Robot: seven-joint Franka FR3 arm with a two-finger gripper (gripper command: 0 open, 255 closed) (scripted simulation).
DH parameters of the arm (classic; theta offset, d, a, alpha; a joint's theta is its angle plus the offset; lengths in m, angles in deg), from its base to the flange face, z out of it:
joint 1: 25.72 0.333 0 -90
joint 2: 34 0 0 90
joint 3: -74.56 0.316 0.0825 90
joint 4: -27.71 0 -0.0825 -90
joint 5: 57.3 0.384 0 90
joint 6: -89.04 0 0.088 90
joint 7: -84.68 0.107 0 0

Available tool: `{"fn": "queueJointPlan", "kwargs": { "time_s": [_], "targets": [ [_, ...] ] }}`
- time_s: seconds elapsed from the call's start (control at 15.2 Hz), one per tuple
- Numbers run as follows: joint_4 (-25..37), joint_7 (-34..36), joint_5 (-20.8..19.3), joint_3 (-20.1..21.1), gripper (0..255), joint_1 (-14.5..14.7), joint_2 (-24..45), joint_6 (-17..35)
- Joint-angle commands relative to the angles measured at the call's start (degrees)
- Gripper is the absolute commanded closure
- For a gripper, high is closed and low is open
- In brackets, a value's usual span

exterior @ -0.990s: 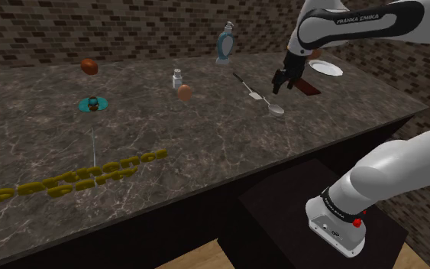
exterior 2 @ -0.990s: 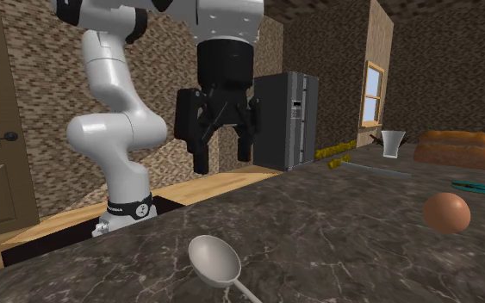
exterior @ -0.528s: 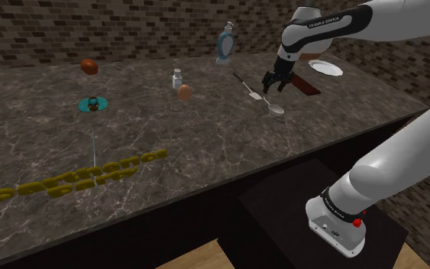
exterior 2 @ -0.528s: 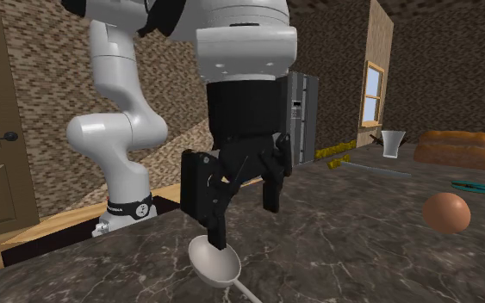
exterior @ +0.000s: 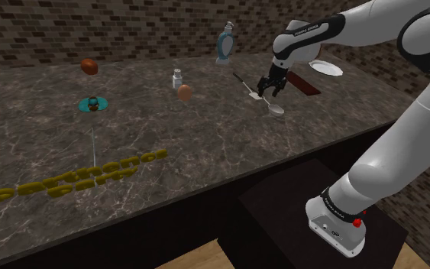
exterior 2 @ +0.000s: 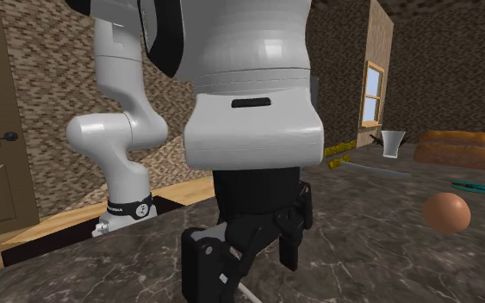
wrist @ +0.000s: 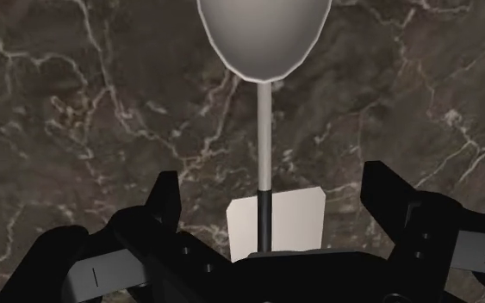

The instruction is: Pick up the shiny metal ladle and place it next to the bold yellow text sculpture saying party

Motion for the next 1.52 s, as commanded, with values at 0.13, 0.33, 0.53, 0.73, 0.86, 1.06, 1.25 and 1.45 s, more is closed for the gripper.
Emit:
{"fn": "queueJointPlan", "kwargs": {
  "time_s": [0.13,0.33,0.53,0.73,0.86,1.06,1.25,1.45],
  "targets": [
    [-1.35,-0.58,0.83,0.21,0,0.06,1.95,3.25],
    [-1.35,-0.58,0.82,0.21,0,0.06,1.94,3.25],
    [-1.35,-0.58,0.83,0.21,0,0.06,1.95,3.25],
    [-1.34,-0.57,0.82,0.21,255,0.06,1.95,3.24],
    [-1.34,-0.57,0.82,0.21,255,0.06,1.95,3.24],
    [-1.34,-0.57,0.82,0.21,255,0.06,1.95,3.24],
    [-1.34,-0.57,0.82,0.21,255,0.06,1.95,3.24],
    [-0.80,-0.22,0.46,0.14,255,0.08,1.05,1.85]
  ]
}}
